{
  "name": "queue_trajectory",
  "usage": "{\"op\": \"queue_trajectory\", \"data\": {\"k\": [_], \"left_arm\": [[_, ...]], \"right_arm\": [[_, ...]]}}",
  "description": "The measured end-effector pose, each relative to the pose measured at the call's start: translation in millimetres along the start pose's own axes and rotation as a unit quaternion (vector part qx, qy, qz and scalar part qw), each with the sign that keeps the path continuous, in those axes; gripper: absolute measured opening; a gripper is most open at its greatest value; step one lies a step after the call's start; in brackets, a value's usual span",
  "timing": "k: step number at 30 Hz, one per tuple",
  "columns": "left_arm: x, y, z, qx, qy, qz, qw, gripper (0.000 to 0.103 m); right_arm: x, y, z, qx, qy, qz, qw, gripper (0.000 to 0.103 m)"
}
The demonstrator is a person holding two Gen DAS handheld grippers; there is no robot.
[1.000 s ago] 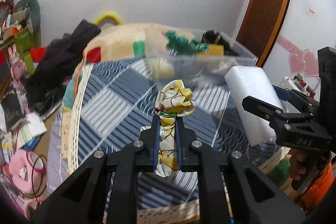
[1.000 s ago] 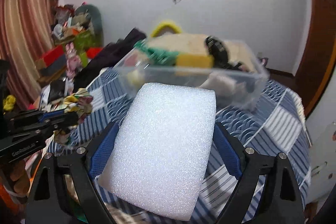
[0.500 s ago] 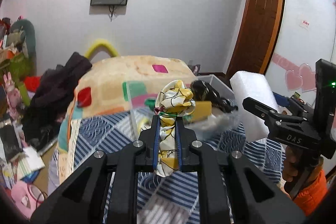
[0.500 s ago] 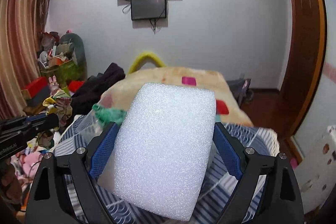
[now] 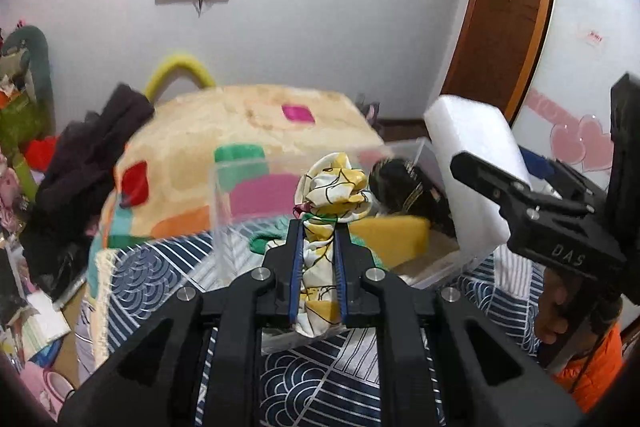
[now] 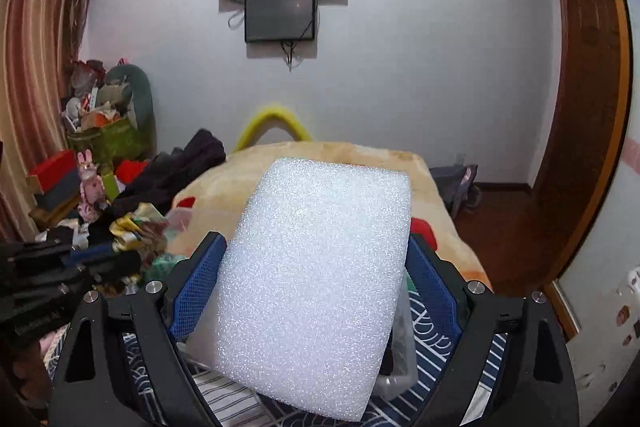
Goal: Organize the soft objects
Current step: 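Carry the scrunchie and foam block over the box and open both grippers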
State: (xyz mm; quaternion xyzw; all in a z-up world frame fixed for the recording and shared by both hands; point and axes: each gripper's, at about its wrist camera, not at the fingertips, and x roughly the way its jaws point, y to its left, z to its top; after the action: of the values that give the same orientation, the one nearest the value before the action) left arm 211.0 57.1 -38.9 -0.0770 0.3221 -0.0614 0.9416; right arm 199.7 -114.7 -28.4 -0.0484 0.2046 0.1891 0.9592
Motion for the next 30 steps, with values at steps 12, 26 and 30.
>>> {"op": "queue_trajectory", "data": {"k": [12,26,30], "left_arm": [[31,6,-12,-0.004,0.037,0.007,0.9993,0.030],[-32,-14,-16,0.024,-0.034,0.014,0.9990,0.059],[-56,-20,-14,0.024,-0.060,0.013,0.9978,0.062]], "right_arm": [[38,0,-13,0.001,0.082,0.031,0.996,0.090],[-1,-5,-2,0.010,0.055,0.046,0.997,0.096],[-29,-1,2,0.006,0.022,0.055,0.998,0.099]]}}
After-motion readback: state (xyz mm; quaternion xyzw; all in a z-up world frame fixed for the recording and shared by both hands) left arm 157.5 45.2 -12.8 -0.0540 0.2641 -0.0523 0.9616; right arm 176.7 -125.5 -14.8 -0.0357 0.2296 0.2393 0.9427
